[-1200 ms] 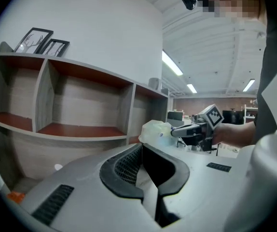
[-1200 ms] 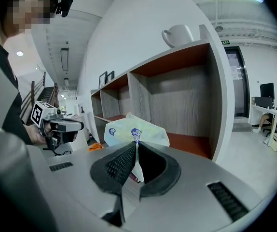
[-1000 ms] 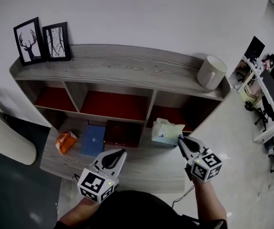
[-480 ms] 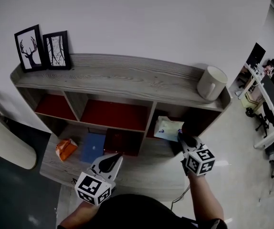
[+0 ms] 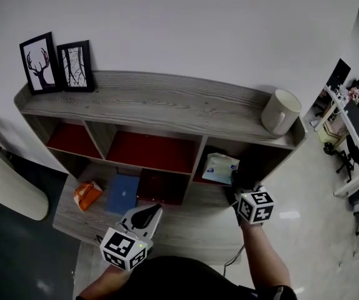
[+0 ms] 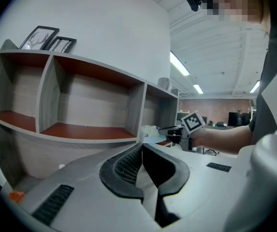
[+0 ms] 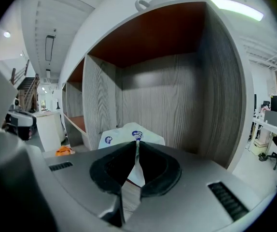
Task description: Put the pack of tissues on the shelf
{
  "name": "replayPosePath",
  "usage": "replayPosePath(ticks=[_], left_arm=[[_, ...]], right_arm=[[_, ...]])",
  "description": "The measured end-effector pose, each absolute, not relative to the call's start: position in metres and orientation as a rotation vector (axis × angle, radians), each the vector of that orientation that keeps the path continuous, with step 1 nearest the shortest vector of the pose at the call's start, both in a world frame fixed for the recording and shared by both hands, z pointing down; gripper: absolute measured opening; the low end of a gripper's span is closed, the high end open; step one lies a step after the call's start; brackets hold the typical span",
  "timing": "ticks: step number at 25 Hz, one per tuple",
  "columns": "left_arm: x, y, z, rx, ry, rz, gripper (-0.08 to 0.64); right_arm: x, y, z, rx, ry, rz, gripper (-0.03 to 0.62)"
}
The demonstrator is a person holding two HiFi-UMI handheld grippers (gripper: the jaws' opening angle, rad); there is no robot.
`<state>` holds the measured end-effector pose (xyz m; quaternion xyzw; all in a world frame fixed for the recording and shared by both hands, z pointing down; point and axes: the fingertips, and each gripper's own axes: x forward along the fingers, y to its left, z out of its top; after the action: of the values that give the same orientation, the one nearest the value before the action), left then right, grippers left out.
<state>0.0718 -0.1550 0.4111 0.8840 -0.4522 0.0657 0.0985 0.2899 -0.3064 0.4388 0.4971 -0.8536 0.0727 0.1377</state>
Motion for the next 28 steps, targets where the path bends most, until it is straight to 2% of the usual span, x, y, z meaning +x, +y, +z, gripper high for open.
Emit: replayPosePath(ticks=[9,10,12,13,28], left_arm=[[0.076,-0.145,0.412,2.612,-1.342,0.209,0.017],[0.076,-0.144,0.412,2.612,-1.344,0.209,0.017],[0.077,-0.140,0.411,2.613,-1.347,0.205,0.017],[0.077,-0.139,0.411,2.616,-1.348,0.202,0.017],[0.086,-0.128,0.401,2.620,-1.388,0.218,0.014]], right_arm=[[0.287,-0.306,0.459,1.459,-2.422,0.250,0.029],[0.288,-0.304,0.459,1.469,-2.420,0.245,0.047],[0.291,-0.300,0.456,1.489,-2.421,0.235,0.143],[0.293,-0.298,0.454,1.496,-2.430,0.234,0.155],[0.283,-0.216,0.392,1.371,-2.720,0.169,0.158]])
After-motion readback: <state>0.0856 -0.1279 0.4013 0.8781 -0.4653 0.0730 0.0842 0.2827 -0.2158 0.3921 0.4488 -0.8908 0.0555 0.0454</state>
